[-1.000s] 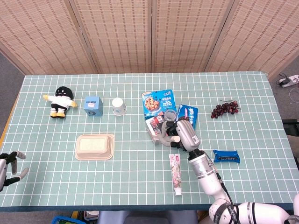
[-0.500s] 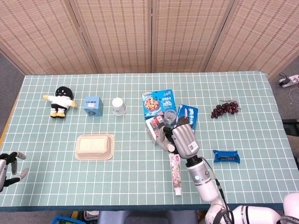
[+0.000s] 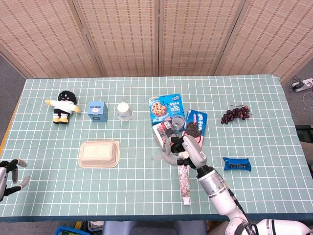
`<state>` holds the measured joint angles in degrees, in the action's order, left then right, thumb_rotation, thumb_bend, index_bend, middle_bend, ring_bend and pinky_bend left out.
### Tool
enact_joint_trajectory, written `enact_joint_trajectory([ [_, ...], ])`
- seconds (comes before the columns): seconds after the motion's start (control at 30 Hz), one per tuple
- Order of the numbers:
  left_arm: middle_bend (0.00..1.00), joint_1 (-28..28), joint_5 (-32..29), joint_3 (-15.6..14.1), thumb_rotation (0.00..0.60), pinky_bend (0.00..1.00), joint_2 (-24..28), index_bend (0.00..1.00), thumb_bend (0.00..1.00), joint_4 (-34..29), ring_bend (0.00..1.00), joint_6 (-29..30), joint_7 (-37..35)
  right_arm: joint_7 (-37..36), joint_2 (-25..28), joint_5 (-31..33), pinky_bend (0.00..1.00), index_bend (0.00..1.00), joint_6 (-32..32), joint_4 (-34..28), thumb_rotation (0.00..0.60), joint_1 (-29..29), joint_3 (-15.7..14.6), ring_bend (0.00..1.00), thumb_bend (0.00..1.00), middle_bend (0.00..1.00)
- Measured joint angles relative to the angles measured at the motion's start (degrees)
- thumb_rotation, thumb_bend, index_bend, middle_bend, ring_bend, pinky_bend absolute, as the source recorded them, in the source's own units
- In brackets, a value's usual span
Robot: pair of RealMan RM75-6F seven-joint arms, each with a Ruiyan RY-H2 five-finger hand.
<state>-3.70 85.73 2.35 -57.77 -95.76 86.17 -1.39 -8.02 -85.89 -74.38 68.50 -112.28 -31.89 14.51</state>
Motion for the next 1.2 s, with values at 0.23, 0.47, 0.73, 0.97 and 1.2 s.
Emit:
enact_joint_trajectory([
  [0.23,0.74,0.0,0.1,0.0,0.6,0.71,0.0,0.56,0.24,-0.1,0.48,0.0,0.2,17.6,-1.3,2.9,1.0,0.79,3.4,-0.6,0.6,0.2,-0.8,1.0,0.51,1.0],
  [0.47,0.74,-0.1,-0.1,0.0,0.6,0.71,0.0,0.55,0.24,-0.1,0.48,-0.2,0.3,27.7,-3.2,5.4,1.0,0.79,6.9,-2.1,0.6,0.4,-0.9,1.0,0.52,1.0],
  [0.73,0.74,-0.1,-0.1,0.0,0.6,0.71,0.1,0.55,0.24,-0.1,0.48,-0.3,0.3,12.8,-2.2,5.1,1.0,0.79,3.3,-3.3,0.6,1.0,-0.4,1.0,0.53,1.0],
  [0.97,0.74,0.0,0.0,0.0,0.6,0.71,0.1,0.55,0.24,-0.2,0.48,-0.1,0.2,0.5,-0.3,4.9,1.0,0.79,-1.1,-3.7,0.6,1.7,0.1,1.0,0.52,1.0],
  [1.2,0.74,0.0,0.0,0.0,0.6,0.71,0.2,0.55,0.24,-0.2,0.48,-0.1,0.2,11.3,-0.9,5.2,1.0,0.79,1.6,-2.4,0.6,1.6,-0.6,1.0,0.53,1.0],
])
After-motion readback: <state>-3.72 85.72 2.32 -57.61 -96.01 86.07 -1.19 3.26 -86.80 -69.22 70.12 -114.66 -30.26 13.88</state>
